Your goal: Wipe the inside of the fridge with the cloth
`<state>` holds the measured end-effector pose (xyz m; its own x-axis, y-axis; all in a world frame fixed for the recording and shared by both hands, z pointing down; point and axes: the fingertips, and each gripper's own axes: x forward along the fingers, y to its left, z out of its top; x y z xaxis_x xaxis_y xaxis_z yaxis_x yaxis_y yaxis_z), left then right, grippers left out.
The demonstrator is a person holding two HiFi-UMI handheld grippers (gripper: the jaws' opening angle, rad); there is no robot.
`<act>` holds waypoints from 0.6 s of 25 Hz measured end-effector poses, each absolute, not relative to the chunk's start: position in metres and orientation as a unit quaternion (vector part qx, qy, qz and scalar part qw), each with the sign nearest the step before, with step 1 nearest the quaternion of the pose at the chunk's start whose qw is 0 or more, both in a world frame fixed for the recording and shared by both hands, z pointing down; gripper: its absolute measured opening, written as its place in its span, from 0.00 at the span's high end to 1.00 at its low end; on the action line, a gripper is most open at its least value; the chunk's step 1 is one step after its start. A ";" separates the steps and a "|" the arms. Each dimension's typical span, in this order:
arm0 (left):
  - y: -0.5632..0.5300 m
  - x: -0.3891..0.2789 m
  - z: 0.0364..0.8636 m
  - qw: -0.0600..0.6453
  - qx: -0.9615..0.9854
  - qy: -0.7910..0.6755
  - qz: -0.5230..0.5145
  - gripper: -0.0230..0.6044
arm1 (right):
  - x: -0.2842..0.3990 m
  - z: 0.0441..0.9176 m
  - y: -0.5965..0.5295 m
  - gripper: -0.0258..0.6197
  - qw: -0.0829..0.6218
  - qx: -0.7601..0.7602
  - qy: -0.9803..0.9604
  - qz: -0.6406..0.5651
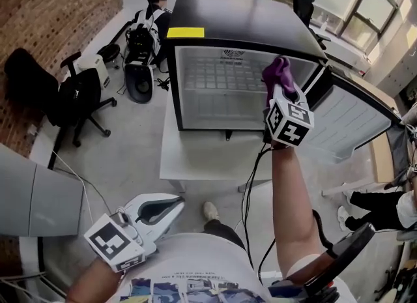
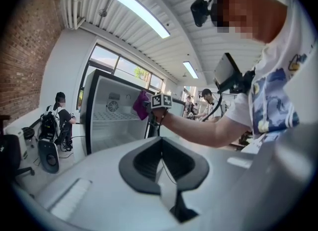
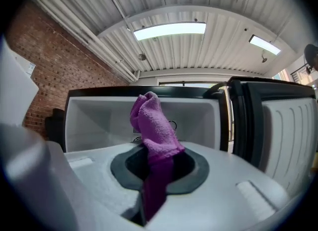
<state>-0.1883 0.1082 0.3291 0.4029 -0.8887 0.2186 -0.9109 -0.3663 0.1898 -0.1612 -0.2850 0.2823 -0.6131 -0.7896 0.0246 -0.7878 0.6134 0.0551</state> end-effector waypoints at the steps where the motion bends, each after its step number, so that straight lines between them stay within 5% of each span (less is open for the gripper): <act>1: 0.104 -0.190 0.329 0.141 0.824 -0.548 0.038 0.95 | -0.165 0.283 -0.293 0.88 0.030 0.441 -0.897 -0.024; 15: 0.047 -0.198 0.323 0.147 0.796 -0.587 0.010 0.95 | -0.228 0.300 -0.353 0.88 0.087 0.405 -0.909 -0.044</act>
